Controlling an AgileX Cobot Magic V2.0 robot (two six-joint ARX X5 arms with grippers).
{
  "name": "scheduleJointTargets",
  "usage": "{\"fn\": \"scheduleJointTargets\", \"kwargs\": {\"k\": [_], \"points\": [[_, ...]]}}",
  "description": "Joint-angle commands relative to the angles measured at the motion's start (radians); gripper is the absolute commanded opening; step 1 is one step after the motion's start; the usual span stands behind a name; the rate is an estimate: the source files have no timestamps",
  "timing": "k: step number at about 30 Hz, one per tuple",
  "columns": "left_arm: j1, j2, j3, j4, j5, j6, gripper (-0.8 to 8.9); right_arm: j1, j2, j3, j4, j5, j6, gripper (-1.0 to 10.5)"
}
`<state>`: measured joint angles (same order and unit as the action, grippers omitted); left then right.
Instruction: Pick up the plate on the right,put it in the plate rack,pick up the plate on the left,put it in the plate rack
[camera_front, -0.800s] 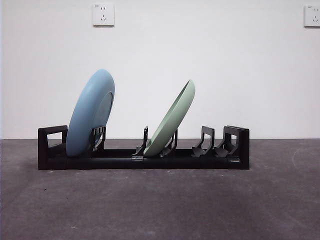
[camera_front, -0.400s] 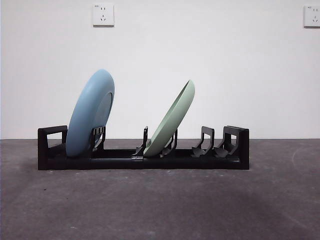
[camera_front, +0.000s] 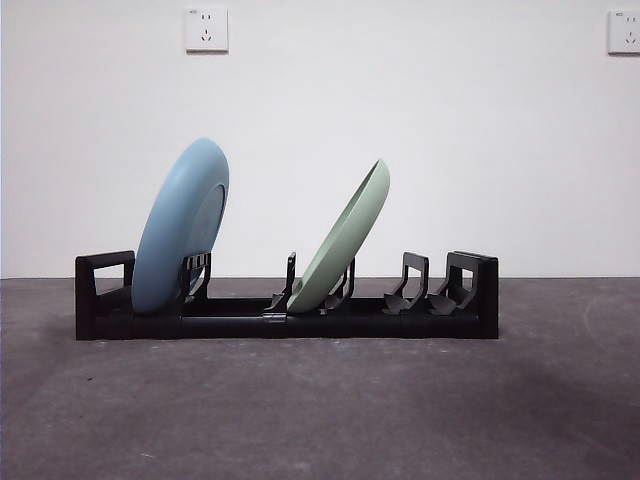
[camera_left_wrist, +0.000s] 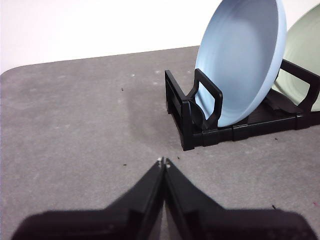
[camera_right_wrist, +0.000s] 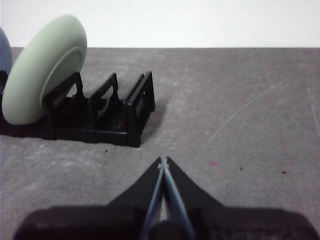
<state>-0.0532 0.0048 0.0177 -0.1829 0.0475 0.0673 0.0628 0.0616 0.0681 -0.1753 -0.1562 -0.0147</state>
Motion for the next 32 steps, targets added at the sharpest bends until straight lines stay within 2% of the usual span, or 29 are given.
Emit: {"fn": "scheduleJointTargets", "kwargs": {"k": [1,5,32], "points": [[0.003,-0.002,-0.014,0.003,0.005,-0.004,-0.01,-0.003,-0.051,-0.04,0.016,0.001,0.028,0.1],[0.003,-0.002,-0.014,0.003,0.005,-0.004,-0.01,-0.002,-0.061,-0.062,0.005,0.006,0.051,0.1],[0.003,-0.002,-0.014,0.003,0.005,-0.004,0.0,-0.001,-0.055,-0.061,0.003,0.008,0.055,0.1]]}}
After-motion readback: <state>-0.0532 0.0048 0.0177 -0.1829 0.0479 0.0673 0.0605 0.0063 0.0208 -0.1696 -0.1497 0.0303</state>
